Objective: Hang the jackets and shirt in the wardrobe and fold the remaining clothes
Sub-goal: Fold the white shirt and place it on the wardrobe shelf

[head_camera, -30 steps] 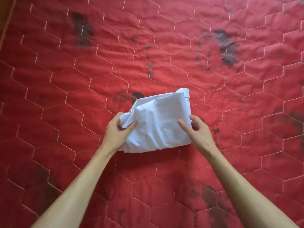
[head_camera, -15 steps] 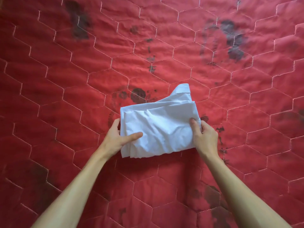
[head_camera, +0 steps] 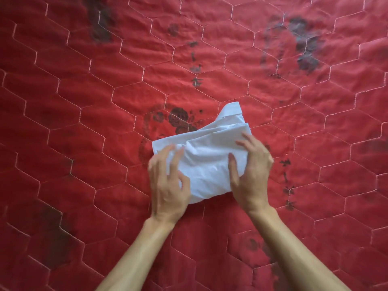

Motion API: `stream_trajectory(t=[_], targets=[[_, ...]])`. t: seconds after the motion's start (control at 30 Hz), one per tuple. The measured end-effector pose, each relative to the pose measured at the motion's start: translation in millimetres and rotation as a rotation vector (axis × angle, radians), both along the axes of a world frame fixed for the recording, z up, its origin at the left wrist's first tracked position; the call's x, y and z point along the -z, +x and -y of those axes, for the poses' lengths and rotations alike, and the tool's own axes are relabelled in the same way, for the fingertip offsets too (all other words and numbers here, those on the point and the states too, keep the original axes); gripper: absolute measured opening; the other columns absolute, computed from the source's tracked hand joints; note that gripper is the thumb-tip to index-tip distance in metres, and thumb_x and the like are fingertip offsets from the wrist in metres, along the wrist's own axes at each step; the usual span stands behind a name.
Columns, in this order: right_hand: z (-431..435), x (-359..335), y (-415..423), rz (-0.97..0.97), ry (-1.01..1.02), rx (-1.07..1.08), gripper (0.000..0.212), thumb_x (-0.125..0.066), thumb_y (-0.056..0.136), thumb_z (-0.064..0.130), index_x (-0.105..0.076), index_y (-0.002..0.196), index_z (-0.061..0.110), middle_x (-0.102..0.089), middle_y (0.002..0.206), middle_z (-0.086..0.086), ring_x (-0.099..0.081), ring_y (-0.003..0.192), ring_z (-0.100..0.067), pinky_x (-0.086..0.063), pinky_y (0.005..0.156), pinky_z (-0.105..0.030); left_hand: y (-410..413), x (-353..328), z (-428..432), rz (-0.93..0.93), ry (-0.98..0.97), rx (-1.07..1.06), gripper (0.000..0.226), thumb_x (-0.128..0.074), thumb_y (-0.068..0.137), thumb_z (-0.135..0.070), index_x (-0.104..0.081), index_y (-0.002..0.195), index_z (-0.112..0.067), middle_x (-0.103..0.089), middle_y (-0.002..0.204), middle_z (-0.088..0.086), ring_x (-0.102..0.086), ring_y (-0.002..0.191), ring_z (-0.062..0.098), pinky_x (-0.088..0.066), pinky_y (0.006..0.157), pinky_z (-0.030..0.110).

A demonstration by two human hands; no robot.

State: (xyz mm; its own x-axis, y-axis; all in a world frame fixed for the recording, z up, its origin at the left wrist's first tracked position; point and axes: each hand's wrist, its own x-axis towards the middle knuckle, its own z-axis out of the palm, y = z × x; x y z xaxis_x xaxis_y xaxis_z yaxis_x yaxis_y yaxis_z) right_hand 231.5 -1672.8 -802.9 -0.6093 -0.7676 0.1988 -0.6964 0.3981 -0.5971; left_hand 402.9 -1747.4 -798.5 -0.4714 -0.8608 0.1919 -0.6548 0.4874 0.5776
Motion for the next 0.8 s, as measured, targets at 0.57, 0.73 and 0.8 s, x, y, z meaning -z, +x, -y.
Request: stream_trajectory(t=[0.57,0.73,0.8], targets=[[-10.6,23.7,-73.4,0.187,0.585,-0.079,0.056,-0.053,0.096,0.045,-0.049,0.138,0.008,-0.039,0.149,-0.015,-0.037,0.136,-0.035,-0.034,0.11,-0.048,26.3,61.3,-6.2,0.529,0.294,-0.205,0.075,-0.026,0.1,-0.055,-0.014,0.158,-0.009,-0.012,0.164,0.019,-0.015,0.151,0.034,-0.02,0.118,0.053],[-6.7,-5.9,-52.0,0.827,0.677,0.178,0.045,-0.075,0.079,0.032,-0.062,0.119,0.014,-0.068,0.109,0.002,-0.066,0.1,-0.022,-0.052,0.082,-0.035,38.9,21.3,-23.0,0.266,0.592,-0.333,0.075,-0.031,0.099,-0.057,-0.018,0.157,-0.011,-0.024,0.16,0.017,-0.027,0.146,0.033,-0.025,0.117,0.043],[-8.8,-20.6,-43.1,1.088,0.653,0.196,0.031,-0.079,0.077,0.023,-0.072,0.103,0.007,-0.076,0.103,-0.009,-0.072,0.093,-0.024,-0.054,0.076,-0.035,46.9,1.5,-29.5,0.203,0.731,-0.384,0.064,-0.038,0.102,-0.048,-0.024,0.155,-0.014,-0.033,0.155,0.016,-0.035,0.141,0.032,-0.03,0.113,0.039]])
